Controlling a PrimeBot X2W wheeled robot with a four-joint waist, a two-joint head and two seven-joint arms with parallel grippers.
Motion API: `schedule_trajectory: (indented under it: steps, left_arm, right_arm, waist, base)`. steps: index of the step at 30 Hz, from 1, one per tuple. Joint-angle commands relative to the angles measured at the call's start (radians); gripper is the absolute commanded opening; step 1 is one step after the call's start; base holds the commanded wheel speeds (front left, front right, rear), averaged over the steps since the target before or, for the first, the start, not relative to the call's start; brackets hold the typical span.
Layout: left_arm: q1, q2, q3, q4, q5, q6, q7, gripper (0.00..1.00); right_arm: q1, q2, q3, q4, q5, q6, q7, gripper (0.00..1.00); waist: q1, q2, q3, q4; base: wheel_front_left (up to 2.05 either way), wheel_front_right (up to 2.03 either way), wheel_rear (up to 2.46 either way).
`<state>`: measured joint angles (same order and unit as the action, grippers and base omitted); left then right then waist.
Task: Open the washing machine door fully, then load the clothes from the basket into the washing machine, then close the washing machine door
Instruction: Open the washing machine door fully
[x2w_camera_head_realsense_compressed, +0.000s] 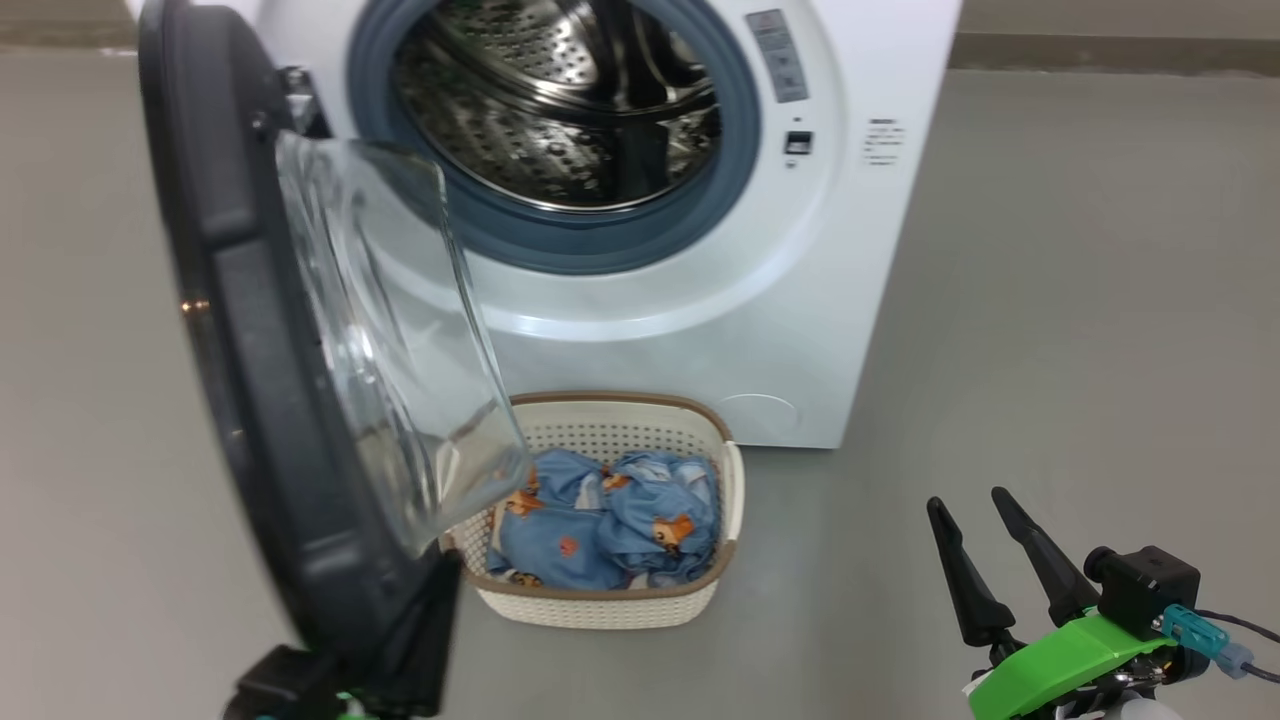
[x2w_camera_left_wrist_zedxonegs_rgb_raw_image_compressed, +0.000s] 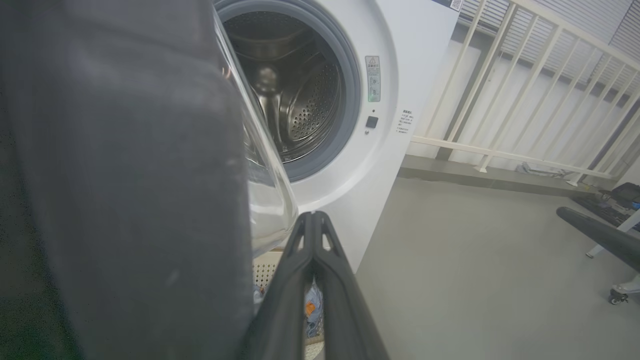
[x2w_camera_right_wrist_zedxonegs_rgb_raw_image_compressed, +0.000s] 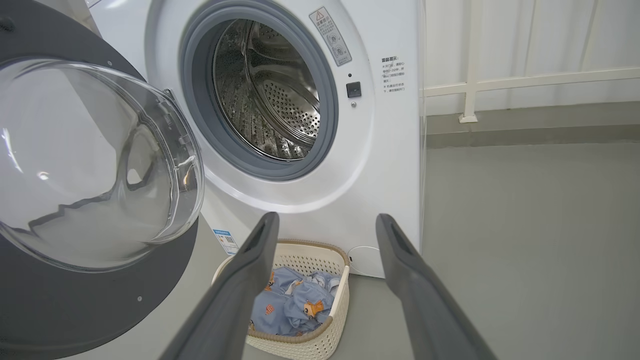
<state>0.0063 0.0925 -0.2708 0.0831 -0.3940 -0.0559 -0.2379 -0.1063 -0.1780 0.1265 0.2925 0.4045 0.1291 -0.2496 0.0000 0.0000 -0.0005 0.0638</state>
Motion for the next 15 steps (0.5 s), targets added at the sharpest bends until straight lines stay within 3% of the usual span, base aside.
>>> schedule_trajectory:
  steps: [1, 15]
  left_arm:
    - [-0.019, 0.043, 0.078, -0.017, -0.01, 0.028, -0.001, 0.0]
    - [-0.021, 0.153, 0.185, -0.028, -0.03, 0.078, 0.062, 0.0]
  right_arm:
    - [-0.028, -0.004, 0.021, -0.019, 0.0, 0.002, -0.012, 1.0]
    - [-0.029, 0.016, 0.012, -0.014, 0.003, 0.002, -0.012, 1.0]
  waist:
    - [0.0, 0.0, -0.002, 0.035]
    - [0.0, 0.0, -0.001, 0.151]
  base:
    - [0.0, 0.0, 0.0]
    - [0.0, 0.0, 0.0]
